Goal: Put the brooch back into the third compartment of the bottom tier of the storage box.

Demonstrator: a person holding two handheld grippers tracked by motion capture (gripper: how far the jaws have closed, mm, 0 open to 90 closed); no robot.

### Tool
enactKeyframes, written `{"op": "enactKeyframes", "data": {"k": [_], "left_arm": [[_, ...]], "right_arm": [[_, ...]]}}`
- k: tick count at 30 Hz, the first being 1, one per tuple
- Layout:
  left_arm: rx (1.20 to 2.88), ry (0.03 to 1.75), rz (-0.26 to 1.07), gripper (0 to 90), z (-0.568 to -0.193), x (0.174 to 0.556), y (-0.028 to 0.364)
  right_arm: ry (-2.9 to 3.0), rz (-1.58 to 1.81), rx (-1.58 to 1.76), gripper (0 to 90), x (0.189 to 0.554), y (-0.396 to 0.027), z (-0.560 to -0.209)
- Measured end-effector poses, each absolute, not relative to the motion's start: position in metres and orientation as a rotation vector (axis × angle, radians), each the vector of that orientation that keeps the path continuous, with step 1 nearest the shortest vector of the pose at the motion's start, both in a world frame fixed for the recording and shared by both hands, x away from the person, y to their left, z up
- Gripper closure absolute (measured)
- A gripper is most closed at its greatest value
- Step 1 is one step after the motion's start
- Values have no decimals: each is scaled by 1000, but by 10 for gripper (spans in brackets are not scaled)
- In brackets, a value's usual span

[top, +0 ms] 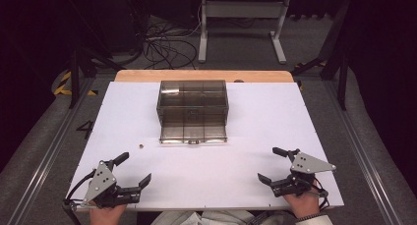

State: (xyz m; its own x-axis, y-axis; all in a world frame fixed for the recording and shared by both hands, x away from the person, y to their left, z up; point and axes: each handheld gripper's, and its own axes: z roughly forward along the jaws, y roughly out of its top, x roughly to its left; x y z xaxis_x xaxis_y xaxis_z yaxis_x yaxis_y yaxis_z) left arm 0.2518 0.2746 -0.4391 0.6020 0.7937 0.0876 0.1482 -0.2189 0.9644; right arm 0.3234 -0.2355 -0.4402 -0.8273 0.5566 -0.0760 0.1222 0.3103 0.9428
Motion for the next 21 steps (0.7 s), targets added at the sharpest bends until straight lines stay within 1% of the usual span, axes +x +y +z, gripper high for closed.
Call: {"op": "enactKeyframes", "data": {"k": [21], "left_arm": [[1722,799,708,60,-436,253,276]], "right_arm": [[2200,1528,596,24,322,-234,-441]]}}
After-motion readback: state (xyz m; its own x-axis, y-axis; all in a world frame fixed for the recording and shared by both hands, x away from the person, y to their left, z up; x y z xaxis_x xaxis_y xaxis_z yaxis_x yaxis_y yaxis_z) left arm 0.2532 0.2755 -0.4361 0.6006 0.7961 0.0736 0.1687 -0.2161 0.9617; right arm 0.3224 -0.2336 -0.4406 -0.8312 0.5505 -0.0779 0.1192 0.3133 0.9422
